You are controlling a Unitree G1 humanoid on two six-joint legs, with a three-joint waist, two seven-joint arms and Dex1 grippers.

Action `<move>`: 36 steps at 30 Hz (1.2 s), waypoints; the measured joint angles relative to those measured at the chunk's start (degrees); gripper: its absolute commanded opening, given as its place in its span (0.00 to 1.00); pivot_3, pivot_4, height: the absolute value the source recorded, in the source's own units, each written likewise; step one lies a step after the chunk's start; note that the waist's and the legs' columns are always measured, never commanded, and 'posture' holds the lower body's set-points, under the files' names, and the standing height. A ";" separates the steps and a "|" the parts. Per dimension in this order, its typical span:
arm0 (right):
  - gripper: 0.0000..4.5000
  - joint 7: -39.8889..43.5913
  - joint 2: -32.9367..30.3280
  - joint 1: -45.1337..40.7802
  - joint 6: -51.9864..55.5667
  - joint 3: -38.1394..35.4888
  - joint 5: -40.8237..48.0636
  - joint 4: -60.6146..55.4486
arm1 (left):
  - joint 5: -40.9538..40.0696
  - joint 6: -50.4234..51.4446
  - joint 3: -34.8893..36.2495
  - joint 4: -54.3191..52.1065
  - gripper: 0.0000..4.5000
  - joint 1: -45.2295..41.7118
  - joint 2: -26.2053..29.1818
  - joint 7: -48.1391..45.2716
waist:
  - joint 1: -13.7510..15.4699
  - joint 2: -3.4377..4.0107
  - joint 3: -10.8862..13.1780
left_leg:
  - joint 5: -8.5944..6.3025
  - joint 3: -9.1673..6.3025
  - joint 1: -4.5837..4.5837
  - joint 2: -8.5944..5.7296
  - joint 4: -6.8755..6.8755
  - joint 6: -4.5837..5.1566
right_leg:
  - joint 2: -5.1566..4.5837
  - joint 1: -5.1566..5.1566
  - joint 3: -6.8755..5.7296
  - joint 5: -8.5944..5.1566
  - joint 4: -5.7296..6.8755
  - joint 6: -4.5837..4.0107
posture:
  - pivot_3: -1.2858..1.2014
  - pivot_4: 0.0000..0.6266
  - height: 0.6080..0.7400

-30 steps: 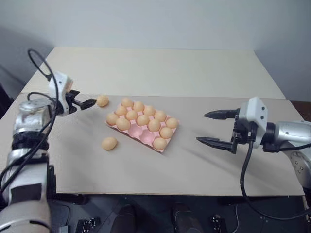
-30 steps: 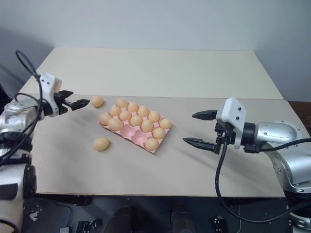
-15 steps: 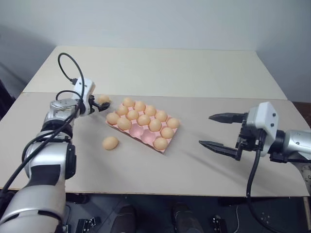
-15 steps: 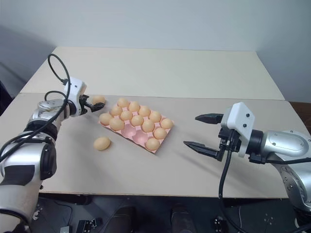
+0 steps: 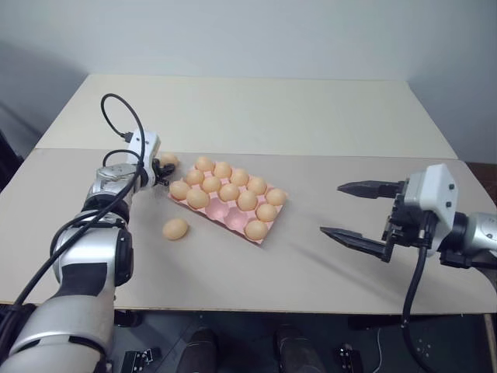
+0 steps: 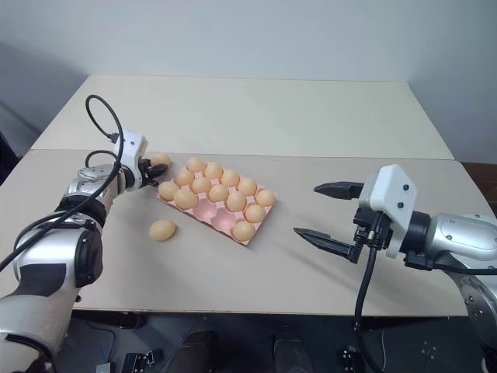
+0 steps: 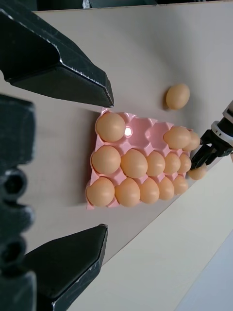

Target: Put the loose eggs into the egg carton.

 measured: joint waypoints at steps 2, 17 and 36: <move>1.00 0.00 -0.17 0.00 0.00 -0.01 -0.01 0.03 | 0.10 -0.12 0.00 0.00 0.35 0.06 0.20 -0.91 | -0.05 0.00 0.00 | 0.00 0.00 0.00 0.00 0.00 0.00 | 0.00 0.00 0.00 0.00 0.00 0.00 | 0.52 0.24 1.00; 1.00 -0.93 0.97 -1.00 -0.56 2.08 -0.60 1.71 | -4.24 -2.43 2.31 -9.65 0.35 1.84 14.63 -31.18 | -0.19 0.01 0.00 | 0.02 -0.01 0.02 0.02 -0.01 -0.04 | 0.01 0.00 -0.02 0.00 0.01 0.00 | 0.52 0.24 1.00; 1.00 0.28 0.73 -2.45 -0.94 2.16 -0.68 3.21 | -20.41 13.15 -4.81 -61.14 0.35 25.42 10.81 -51.68 | 0.12 0.02 0.00 | 0.03 0.00 0.05 0.08 0.02 -0.04 | 0.02 0.07 -0.01 0.00 -0.03 0.00 | 0.52 0.24 1.00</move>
